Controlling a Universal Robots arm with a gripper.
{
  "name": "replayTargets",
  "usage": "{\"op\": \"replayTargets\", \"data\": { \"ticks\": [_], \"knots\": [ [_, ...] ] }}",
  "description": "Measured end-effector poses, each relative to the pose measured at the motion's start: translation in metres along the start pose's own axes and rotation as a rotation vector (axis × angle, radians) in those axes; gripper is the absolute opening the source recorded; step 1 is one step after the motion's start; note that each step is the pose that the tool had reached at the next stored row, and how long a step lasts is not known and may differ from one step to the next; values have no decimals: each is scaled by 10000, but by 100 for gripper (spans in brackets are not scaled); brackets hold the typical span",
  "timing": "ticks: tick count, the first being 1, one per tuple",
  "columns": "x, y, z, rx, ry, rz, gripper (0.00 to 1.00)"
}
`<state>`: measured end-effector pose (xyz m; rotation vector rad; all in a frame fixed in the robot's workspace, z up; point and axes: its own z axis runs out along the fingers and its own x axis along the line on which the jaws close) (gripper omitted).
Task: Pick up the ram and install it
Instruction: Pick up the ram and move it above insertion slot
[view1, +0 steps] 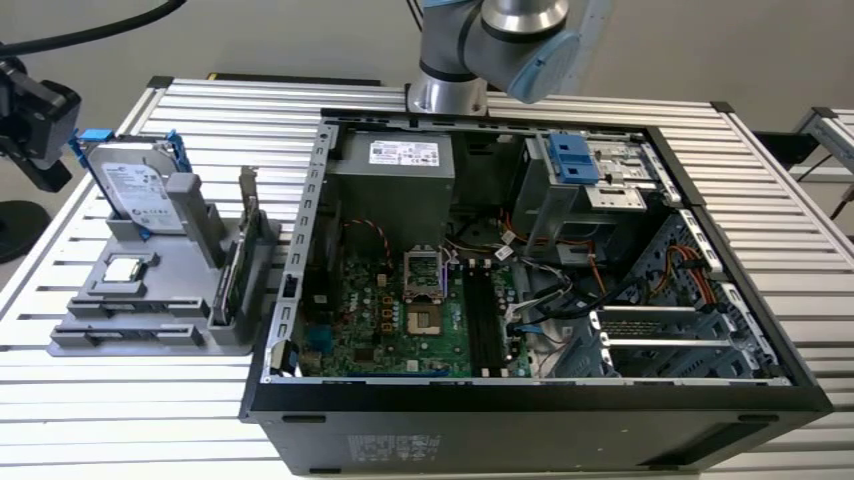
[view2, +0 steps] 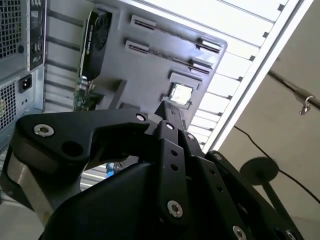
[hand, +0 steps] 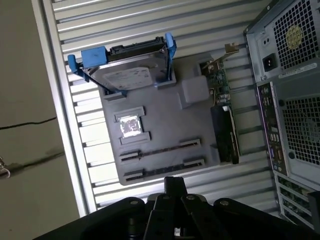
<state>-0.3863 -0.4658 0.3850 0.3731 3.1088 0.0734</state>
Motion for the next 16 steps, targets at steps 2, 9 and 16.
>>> {"op": "replayTargets", "data": {
  "ticks": [2, 9, 16],
  "knots": [
    [1, 0, 0, 0, -7, 150, 0],
    [2, 0, 0, 3, -30, 638, 0],
    [3, -1, 0, 4, -53, 1110, 0]
  ]
}}
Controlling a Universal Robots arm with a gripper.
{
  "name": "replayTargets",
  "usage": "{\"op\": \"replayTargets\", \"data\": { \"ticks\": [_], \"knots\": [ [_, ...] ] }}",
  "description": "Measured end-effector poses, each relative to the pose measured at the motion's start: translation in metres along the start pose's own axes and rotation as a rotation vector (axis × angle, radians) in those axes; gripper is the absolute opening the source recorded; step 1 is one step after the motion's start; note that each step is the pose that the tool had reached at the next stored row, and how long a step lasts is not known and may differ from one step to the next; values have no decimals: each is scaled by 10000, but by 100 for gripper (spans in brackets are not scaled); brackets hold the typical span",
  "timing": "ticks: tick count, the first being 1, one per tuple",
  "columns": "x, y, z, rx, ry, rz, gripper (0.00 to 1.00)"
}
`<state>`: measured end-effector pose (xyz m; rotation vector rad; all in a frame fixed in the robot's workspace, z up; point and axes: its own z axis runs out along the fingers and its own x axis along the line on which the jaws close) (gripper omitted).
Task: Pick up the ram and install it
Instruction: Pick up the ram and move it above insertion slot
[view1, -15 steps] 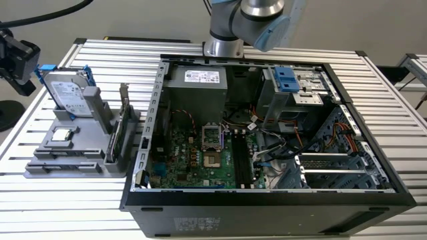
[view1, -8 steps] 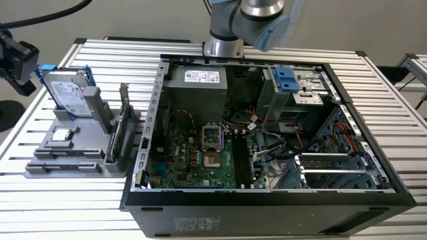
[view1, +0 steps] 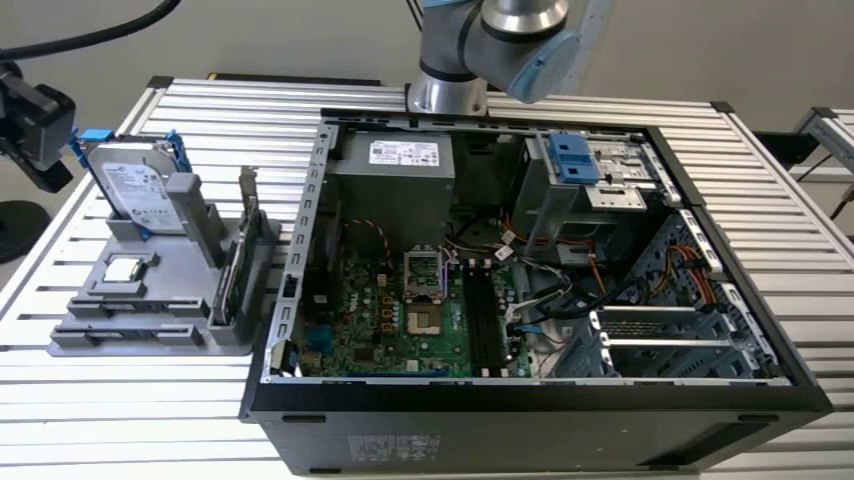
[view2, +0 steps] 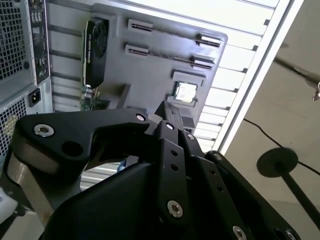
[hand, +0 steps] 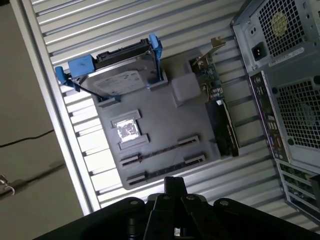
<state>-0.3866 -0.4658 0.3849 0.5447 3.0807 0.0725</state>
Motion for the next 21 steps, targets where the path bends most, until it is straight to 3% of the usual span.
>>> {"op": "replayTargets", "data": {
  "ticks": [21],
  "knots": [
    [0, 0, 0, 4, -53, 1100, 0]
  ]
}}
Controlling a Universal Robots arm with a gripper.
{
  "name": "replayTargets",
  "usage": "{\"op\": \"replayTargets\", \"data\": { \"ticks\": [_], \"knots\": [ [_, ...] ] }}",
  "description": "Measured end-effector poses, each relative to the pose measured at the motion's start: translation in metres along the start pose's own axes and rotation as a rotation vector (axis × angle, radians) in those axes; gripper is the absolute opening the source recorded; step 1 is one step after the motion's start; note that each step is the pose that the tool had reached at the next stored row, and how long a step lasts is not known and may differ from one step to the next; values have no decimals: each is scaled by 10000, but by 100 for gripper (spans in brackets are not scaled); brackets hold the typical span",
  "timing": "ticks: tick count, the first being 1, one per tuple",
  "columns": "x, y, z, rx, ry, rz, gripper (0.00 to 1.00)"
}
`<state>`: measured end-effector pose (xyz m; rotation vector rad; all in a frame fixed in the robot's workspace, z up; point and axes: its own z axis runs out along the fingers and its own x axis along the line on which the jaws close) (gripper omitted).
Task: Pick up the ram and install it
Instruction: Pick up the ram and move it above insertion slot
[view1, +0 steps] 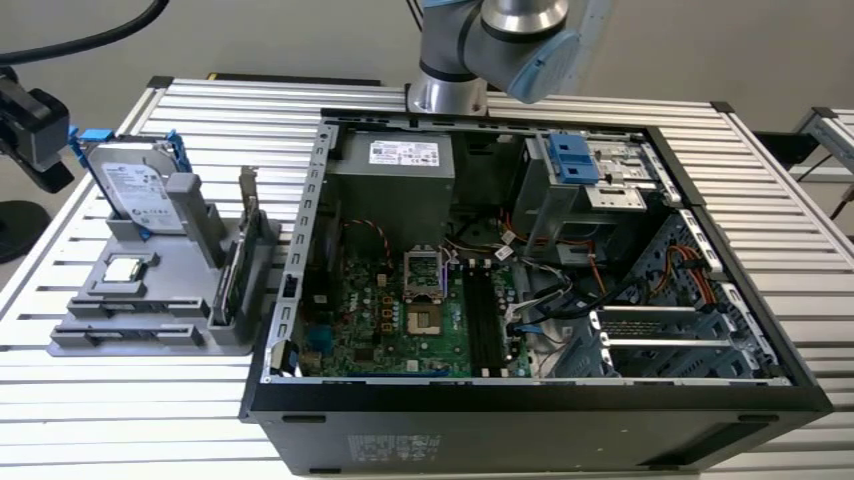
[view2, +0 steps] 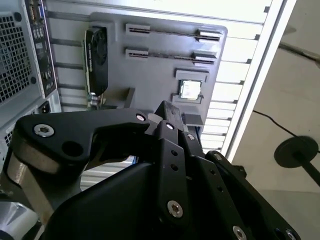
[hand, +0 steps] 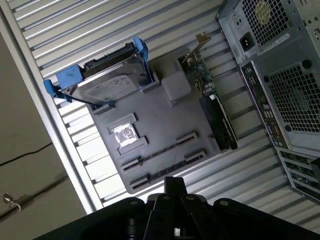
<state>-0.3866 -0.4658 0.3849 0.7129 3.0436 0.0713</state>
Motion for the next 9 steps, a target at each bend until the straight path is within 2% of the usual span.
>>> {"op": "replayTargets", "data": {
  "ticks": [9],
  "knots": [
    [0, 0, -1, 3, -23, 482, 0]
  ]
}}
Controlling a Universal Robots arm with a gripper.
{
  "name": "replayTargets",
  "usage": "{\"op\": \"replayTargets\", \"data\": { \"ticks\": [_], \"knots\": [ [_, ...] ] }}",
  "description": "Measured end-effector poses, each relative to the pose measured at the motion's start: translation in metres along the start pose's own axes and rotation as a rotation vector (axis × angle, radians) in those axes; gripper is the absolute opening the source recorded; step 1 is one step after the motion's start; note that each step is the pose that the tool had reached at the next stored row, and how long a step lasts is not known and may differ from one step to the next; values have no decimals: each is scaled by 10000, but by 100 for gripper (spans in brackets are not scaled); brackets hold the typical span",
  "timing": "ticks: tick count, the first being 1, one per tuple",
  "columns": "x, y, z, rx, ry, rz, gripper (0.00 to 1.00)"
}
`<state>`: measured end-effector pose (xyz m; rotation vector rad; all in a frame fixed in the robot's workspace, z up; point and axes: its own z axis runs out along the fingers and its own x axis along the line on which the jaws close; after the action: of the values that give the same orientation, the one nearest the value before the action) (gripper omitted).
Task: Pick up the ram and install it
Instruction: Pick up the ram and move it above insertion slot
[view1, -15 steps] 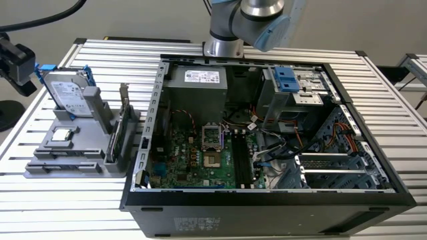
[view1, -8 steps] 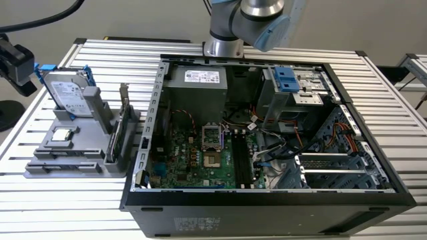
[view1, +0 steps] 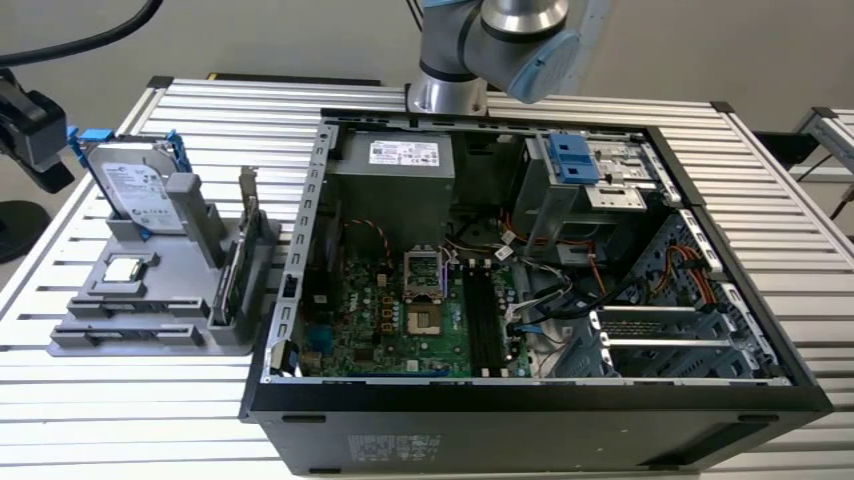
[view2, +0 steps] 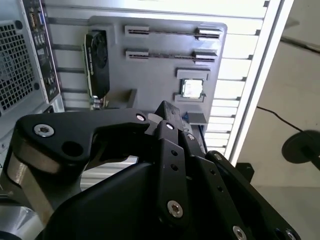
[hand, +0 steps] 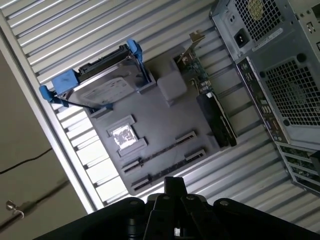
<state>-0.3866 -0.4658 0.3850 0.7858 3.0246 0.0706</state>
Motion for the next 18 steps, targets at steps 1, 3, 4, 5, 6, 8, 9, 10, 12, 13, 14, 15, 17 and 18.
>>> {"op": "replayTargets", "data": {
  "ticks": [1, 3, 4, 5, 6, 8, 9, 10, 12, 13, 14, 15, 17, 18],
  "knots": [
    [0, 0, 0, 0, -3, 53, 0],
    [0, 0, 0, 1, -8, 162, 0],
    [0, 0, 0, 1, -11, 216, 0],
    [0, 0, 0, 1, -14, 270, 0],
    [0, 0, 0, 1, -16, 327, 0],
    [0, 0, 0, 2, -22, 441, 0],
    [0, 0, 0, 2, -24, 489, 0],
    [0, 0, 0, 2, -26, 546, 0],
    [0, 0, 0, 2, -32, 654, 0],
    [0, 0, 0, 3, -34, 705, 0],
    [0, 0, 0, 3, -37, 763, 0],
    [0, 0, 0, 3, -39, 816, 0],
    [0, 0, 0, 4, -44, 921, 0],
    [0, 0, 0, 4, -47, 980, 0]
  ]
}}
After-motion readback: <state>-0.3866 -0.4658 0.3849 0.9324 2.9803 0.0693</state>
